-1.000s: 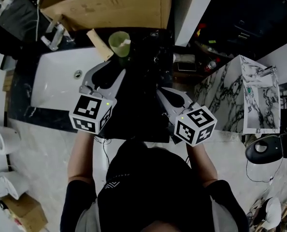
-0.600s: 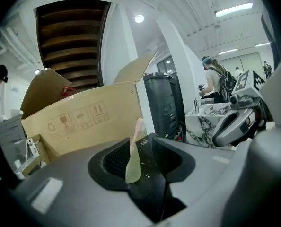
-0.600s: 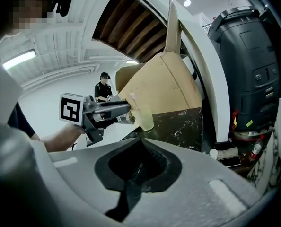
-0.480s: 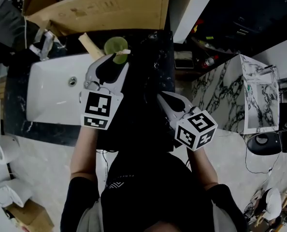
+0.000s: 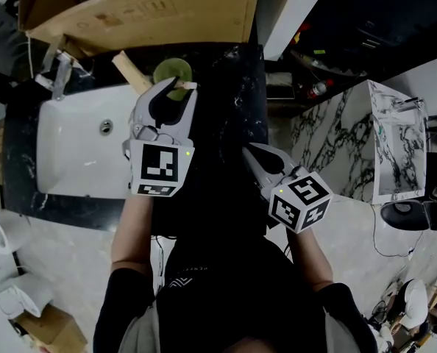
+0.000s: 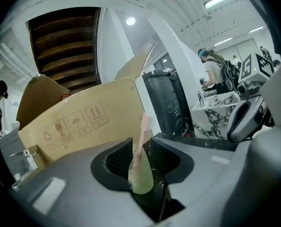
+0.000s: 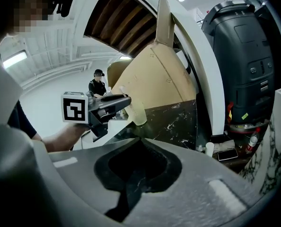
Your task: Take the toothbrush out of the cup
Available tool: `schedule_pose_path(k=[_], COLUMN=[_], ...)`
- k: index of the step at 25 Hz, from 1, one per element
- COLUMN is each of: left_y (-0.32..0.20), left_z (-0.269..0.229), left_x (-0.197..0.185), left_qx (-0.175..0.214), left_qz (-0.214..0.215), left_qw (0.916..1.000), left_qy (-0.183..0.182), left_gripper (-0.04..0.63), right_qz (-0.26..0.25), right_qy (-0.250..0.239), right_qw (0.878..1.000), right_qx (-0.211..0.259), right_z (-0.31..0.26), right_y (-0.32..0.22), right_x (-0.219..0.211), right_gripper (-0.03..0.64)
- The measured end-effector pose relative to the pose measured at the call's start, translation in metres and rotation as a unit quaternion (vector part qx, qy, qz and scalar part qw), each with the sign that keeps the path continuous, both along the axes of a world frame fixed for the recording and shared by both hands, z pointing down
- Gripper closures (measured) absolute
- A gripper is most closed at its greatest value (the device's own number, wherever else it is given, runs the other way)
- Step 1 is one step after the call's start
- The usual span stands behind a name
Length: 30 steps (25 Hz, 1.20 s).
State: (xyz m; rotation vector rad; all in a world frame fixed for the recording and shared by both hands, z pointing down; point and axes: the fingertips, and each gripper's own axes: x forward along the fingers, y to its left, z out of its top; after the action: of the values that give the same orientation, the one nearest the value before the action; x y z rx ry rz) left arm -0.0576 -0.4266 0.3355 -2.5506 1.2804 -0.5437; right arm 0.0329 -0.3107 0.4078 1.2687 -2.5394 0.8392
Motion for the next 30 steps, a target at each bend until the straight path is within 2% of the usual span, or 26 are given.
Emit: schedule_pose_path(k=[9,18,23,30], left_y=[-0.001,0.001,0.009,0.028], left_z=[-0.001,-0.007,-0.033,-0.068], left_x=[0.003,-0.001,-0.001,-0.003], left_qx=[0.02,0.04,0.089,0.142], left_qz=[0.007,0.002,0.004,-0.003], left_qw=[0.9997,0.9988,0.9952,0.9893], left_qy=[-0.013,-0.029,-0.041,-0.033], left_gripper=[0.544,0.557,0.557,0.557], right_qz=[0.01,0.006,0.003,-0.006], right_qy=[-0.001,-0.003,-0.004,-0.005], right_qw=[1.0,1.0,1.0,1.0], right_qx=[-0.01,-0.005,0.003,0.019], right_z=[0.005,0.004,-0.002,-0.01], right_y=[-0.002,0.001,0.005,0.015], right_x=[0.006,0.003,0.002,0.0], right_gripper=[0.612,0.612,0.612,0.612])
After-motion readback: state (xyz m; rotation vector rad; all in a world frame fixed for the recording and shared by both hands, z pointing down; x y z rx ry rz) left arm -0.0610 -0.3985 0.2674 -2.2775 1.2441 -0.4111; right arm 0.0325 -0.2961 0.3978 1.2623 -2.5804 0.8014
